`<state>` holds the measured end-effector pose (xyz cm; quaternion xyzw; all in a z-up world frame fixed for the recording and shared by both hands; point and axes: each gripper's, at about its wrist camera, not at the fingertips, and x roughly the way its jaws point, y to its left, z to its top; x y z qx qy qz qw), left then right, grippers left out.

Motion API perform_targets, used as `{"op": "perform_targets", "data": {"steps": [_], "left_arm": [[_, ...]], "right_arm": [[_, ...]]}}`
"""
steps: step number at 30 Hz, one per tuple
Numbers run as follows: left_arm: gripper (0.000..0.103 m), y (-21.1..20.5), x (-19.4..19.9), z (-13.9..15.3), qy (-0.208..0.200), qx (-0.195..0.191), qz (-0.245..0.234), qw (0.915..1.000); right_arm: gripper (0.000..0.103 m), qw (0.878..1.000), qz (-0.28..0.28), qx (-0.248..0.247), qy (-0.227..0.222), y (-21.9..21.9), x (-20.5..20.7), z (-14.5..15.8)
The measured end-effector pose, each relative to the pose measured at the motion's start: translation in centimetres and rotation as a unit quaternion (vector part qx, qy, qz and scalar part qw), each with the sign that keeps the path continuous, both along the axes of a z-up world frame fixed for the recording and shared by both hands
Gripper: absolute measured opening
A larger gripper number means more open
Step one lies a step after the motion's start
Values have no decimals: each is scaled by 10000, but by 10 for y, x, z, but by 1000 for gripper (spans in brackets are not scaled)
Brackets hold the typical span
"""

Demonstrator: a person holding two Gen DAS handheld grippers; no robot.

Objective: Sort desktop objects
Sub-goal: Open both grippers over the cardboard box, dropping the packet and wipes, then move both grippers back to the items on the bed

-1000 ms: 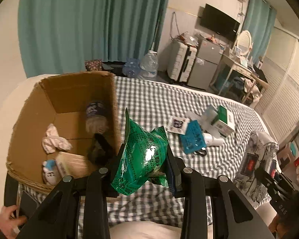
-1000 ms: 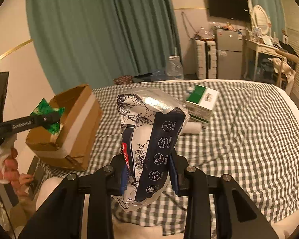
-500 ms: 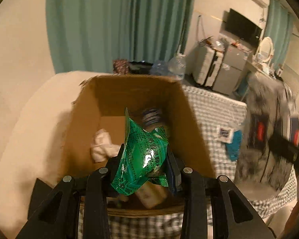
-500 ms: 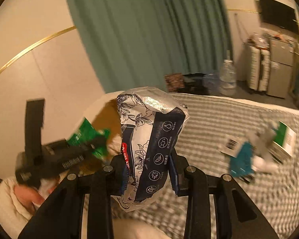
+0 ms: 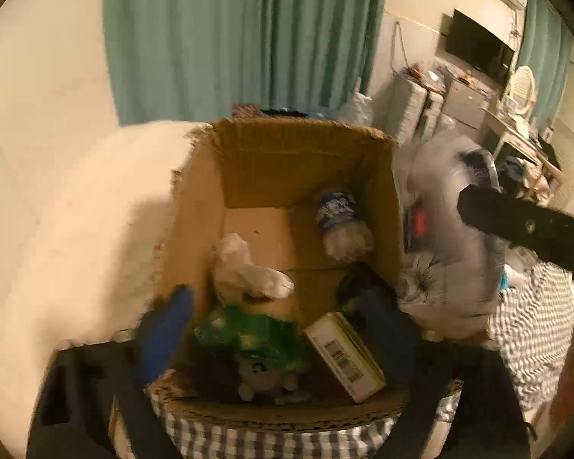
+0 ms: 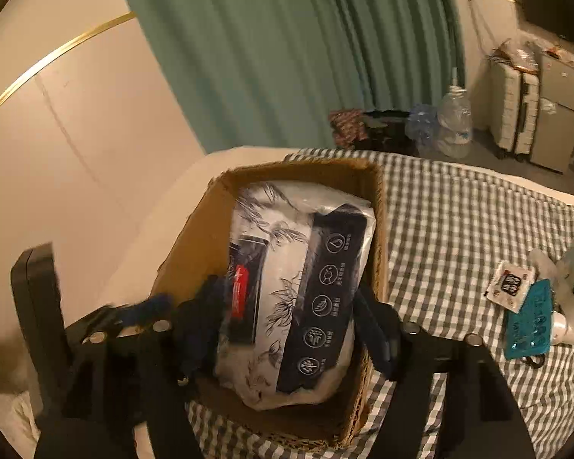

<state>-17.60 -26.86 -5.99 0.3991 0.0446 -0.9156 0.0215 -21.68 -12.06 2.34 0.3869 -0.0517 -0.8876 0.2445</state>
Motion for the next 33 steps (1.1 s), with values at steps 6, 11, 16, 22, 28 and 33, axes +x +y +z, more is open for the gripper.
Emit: {"op": "perform_targets", "data": {"steps": [6,11,16,22,28,33], "left_arm": [[95,-1,8,8,33,111,61,9999],[95,14,19,20,145,240,-40,9996],[98,56,30,34,285,386,-169,9987],[103,127,38,31,285,686,-283,9968],[103,214,36,5,84,605,-498,9969],[103,278,22,-23,-19,-2,-697,9976]], "right_arm": [[68,9996,-182,-106,181,14,8,20],[68,9984,-340,-88,441,37,26,38],[68,9954,-711,-47,645,85,48,45],[73,9852,-1451,241,879,181,79,41],[82,9599,-2559,749,860,289,110,2],[82,9494,-3103,258,410,359,118,-41]]}}
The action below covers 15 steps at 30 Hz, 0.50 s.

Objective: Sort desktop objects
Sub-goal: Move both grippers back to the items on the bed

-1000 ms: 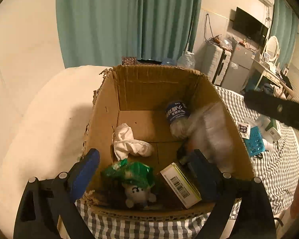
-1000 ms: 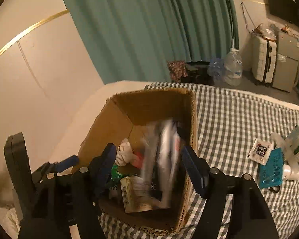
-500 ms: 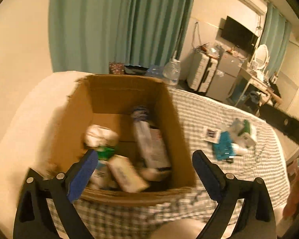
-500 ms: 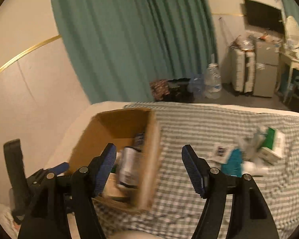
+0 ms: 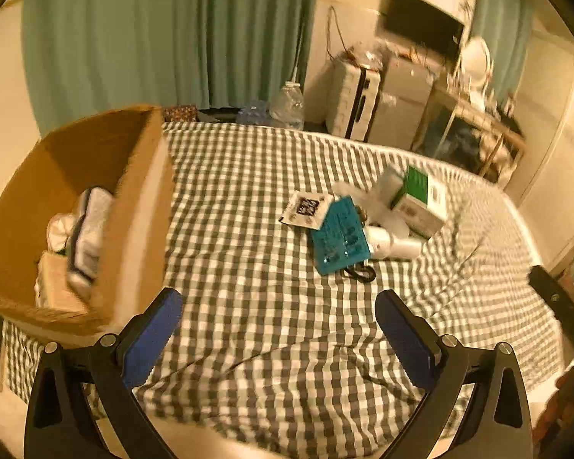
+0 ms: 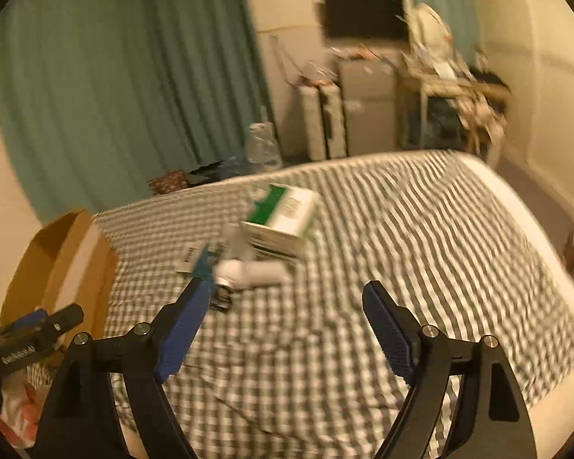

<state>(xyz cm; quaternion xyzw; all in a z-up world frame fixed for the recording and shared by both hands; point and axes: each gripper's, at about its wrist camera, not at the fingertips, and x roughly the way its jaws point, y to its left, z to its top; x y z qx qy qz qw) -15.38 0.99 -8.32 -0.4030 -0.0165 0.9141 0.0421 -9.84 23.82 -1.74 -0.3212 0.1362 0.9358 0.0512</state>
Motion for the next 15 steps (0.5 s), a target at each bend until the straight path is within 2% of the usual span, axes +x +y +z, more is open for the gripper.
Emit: {"op": "perform_targets", "data": {"steps": [4,9,12,15], "left_arm": [[103,29,-22,-18,-175,-192,-91,9996],[103,48,-59,-39,-102,-753,-86,9971],[103,44,-75,-51,65,-1035,-122,9945],[103,37,-94,-70,66,-1039,-115,9945]], "right_arm": [[82,9991,-97,-414,-4,28,-4,-17],[82,9991,-47,-423,-37,37,-20,-32],[82,9988,86,-454,-143,34,-30,-42],[82,9984,231,-445,-243,31,-41,-51]]}}
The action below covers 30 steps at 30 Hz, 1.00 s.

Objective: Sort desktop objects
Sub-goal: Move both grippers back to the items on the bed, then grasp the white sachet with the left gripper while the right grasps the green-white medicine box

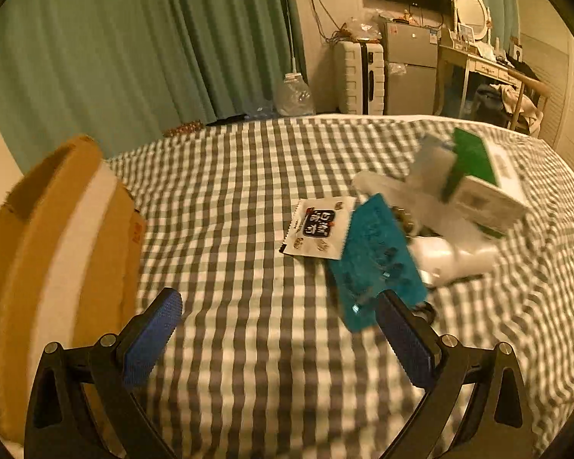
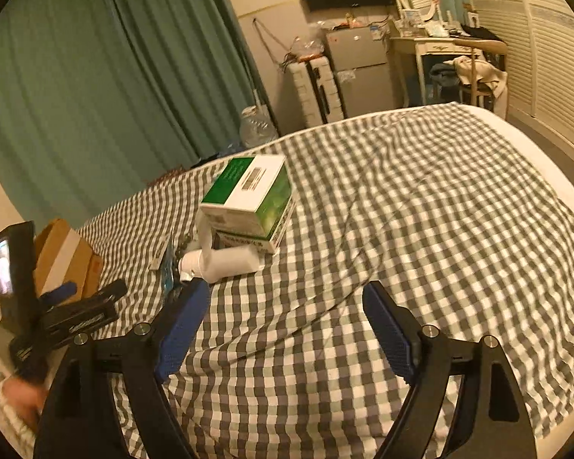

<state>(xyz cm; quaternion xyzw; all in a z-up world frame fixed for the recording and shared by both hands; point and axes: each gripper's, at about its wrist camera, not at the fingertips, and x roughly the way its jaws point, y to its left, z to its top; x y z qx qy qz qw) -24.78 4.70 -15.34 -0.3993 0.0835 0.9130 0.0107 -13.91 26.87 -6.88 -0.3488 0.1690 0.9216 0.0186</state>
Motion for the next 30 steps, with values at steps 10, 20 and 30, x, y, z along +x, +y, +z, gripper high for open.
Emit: {"op": "perform_targets", "data": {"steps": [10,20,30], "left_arm": [[103,-11,-54,-33,346,841,-124,9958],[103,-22,-100,-65,-260,1419,62,9895],[88,-42,-105,-68,-228,1243,346,9914]], "right_arm": [[82,9996,199,181,23,-19,-30,-11],[94,9993,12,343,175,-54,-136,-12],[87,9987,-383,214,-264,-55,-147,-43]]}}
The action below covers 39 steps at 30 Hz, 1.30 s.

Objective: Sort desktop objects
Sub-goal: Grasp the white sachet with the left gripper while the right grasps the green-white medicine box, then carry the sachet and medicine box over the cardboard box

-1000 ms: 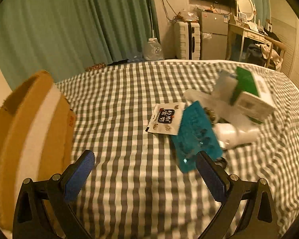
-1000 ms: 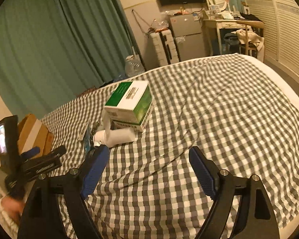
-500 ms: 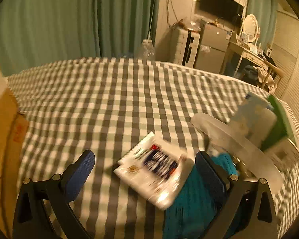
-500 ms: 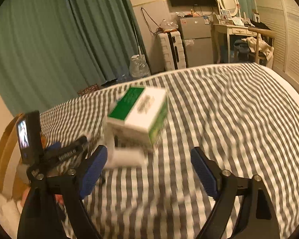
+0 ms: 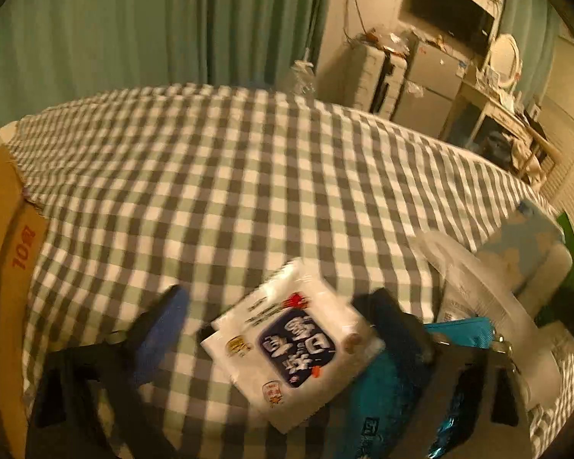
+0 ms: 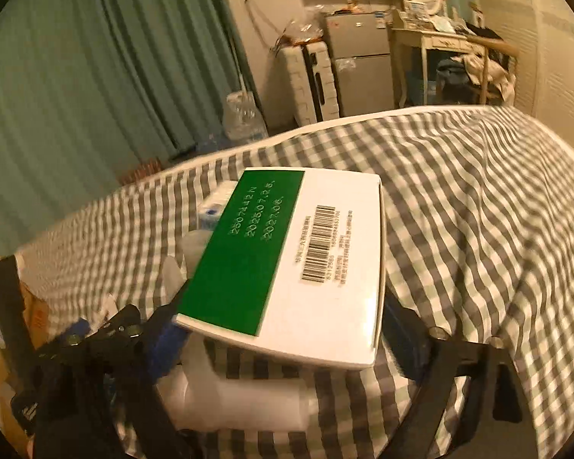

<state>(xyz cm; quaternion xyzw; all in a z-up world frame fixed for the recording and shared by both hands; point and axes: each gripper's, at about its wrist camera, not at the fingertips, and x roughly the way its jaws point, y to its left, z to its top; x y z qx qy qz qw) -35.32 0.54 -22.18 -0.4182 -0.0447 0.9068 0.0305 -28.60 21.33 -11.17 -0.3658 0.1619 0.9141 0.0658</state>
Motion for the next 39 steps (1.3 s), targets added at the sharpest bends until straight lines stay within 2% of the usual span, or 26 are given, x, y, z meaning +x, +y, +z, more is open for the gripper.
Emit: {"op": "perform_targets", "data": {"steps": [3,5,6,7,9,10,11,12,13,14,16,19,21,23,24,25,27,29,30,32,34,39], "left_arm": [[71,-5,1,1,63,-99,-34,9999],[53,-10,1,2,87,-62,-7,9999],[51,-14,0,3,86,5,5,10000],[45,-18,0,3,51,66,21,10000],[44,-25,0,4,0,251,41,9997],[45,-27,2,4,-31,298,2,9996],[53,-28,4,4,-55,230,-76,9997],[63,-27,8,3,-56,-5,-224,9997],[85,-27,10,1,-75,-275,-223,9993],[94,-26,13,-2,-135,-454,-193,9987],[94,-28,23,-4,-147,-509,-221,9984],[93,-30,39,-3,-300,-419,-400,9979],[79,-27,50,-2,-337,-494,-560,9966],[47,-26,71,2,-318,-617,-787,9945],[37,-21,74,5,-308,-707,-879,9931],[19,-15,77,6,-301,-756,-937,9923],[12,-6,83,11,-342,-963,-954,9902],[5,-2,83,20,-298,-1034,-962,9895],[5,-1,87,24,-246,-1002,-995,9897],[5,0,94,43,18,-861,-998,9913],[5,-5,107,60,231,-517,-1079,9925],[6,-2,133,99,767,-226,-1408,9868]], "right_arm": [[86,9996,-9,260,89,-3,4,9],[86,9993,-47,359,114,-2,12,14],[86,9993,-59,361,116,-1,17,17],[86,9992,-60,374,97,-1,20,19],[85,9988,-90,471,6,2,30,24],[85,9988,-76,491,-42,6,35,25],[85,9988,-95,485,-33,10,40,27],[85,9989,-92,450,-17,15,49,28],[85,9990,-88,434,-26,18,58,27],[85,9988,-114,459,-104,21,65,25],[84,9986,-222,397,-281,33,77,20],[83,9986,-390,25,-365,48,91,20],[83,9989,-345,-41,-330,48,102,26],[83,9992,-285,105,-279,43,114,30],[83,9992,-237,99,-317,43,119,29],[83,9991,-231,56,-352,45,121,26],[83,9983,-276,-145,-489,51,125,22],[82,9982,-273,-229,-478,52,132,23],[82,9984,-264,-208,-465,50,138,25],[82,9989,-233,-210,-341,49,146,32],[81,9992,-162,-260,-249,47,150,38],[81,9997,-24,-185,-182,41,150,43]]}}
